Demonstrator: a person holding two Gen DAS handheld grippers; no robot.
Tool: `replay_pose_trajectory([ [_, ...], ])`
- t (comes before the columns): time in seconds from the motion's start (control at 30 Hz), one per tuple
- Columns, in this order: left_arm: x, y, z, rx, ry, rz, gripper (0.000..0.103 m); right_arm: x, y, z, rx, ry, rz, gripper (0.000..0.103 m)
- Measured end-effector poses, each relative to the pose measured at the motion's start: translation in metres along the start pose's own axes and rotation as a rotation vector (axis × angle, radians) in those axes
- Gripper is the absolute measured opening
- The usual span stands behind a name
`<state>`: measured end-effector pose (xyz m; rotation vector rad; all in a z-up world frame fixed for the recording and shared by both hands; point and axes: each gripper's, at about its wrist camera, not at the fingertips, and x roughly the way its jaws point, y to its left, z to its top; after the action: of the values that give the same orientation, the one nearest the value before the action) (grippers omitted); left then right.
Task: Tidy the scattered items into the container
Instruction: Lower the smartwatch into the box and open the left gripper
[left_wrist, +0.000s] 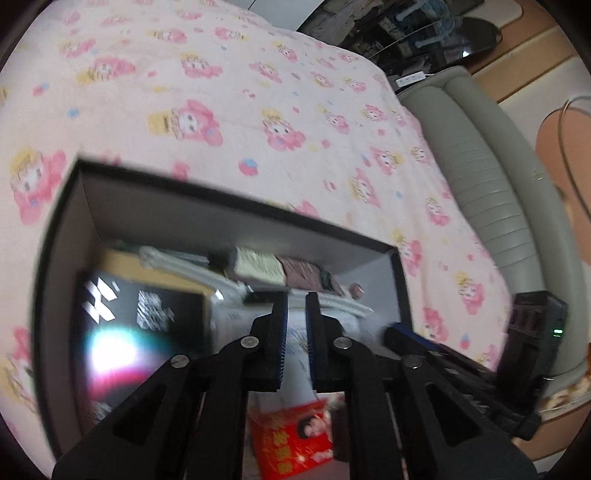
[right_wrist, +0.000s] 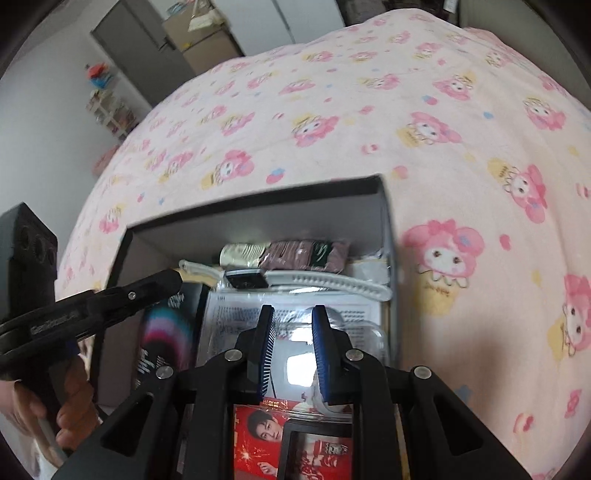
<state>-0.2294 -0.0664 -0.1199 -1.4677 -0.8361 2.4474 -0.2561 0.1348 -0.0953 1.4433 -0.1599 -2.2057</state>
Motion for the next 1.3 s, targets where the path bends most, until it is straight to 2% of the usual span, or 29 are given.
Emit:
replay_pose_trajectory([
  [0.13, 0.009, 0.008, 0.022, 0.012, 0.019, 0.073, 0.012, -0.008, -0.004, 0.011, 0.021, -0.022, 0.014, 0.017],
  [0.23, 0.021, 0.015, 0.031, 0.022, 0.041, 0.081, 0.012, 0.004, 0.003, 0.016, 0.013, 0.031, 0.026, 0.017],
  [0.33, 0.033, 0.015, 0.032, 0.041, 0.100, 0.063, 0.015, 0.020, 0.012, 0.013, -0.014, 0.096, 0.043, 0.017],
  [0.47, 0.042, 0.019, 0.020, 0.057, 0.151, 0.068, 0.020, 0.046, 0.013, 0.013, -0.010, 0.161, -0.009, 0.017],
  [0.57, 0.057, 0.035, 0.021, -0.006, 0.201, 0.095, 0.025, 0.058, 0.006, 0.017, 0.031, 0.163, -0.005, 0.017],
  [0.63, 0.064, 0.046, 0.021, -0.069, 0.232, 0.049, 0.026, 0.062, 0.008, 0.019, 0.040, 0.165, -0.007, 0.018],
  [0.7, 0.061, 0.047, 0.021, -0.078, 0.226, 0.028, 0.026, 0.064, 0.009, 0.017, 0.048, 0.165, -0.014, 0.018],
  [0.77, 0.051, 0.040, 0.019, -0.059, 0.173, 0.004, 0.026, 0.063, 0.009, 0.017, 0.063, 0.152, 0.001, 0.019],
  [0.87, 0.042, 0.028, 0.019, -0.018, 0.130, 0.010, 0.026, 0.061, 0.008, 0.025, 0.076, 0.094, -0.011, 0.019],
  [0.93, 0.049, 0.028, 0.019, -0.012, 0.148, 0.037, 0.026, 0.070, 0.005, 0.031, 0.092, 0.113, -0.020, 0.019],
  [1.03, 0.066, 0.040, 0.014, -0.056, 0.219, 0.028, 0.025, 0.083, 0.006, 0.031, 0.084, 0.172, -0.017, 0.019],
  [1.1, 0.063, 0.038, 0.012, -0.047, 0.205, 0.026, 0.026, 0.081, 0.007, 0.025, 0.075, 0.177, -0.013, 0.019],
  [1.2, 0.044, 0.020, 0.009, 0.016, 0.153, 0.002, 0.026, 0.068, 0.008, 0.017, 0.069, 0.154, -0.021, 0.020],
  [1.3, 0.012, -0.004, -0.002, 0.095, 0.073, -0.015, 0.032, 0.043, 0.011, 0.013, 0.063, 0.100, -0.057, 0.030],
])
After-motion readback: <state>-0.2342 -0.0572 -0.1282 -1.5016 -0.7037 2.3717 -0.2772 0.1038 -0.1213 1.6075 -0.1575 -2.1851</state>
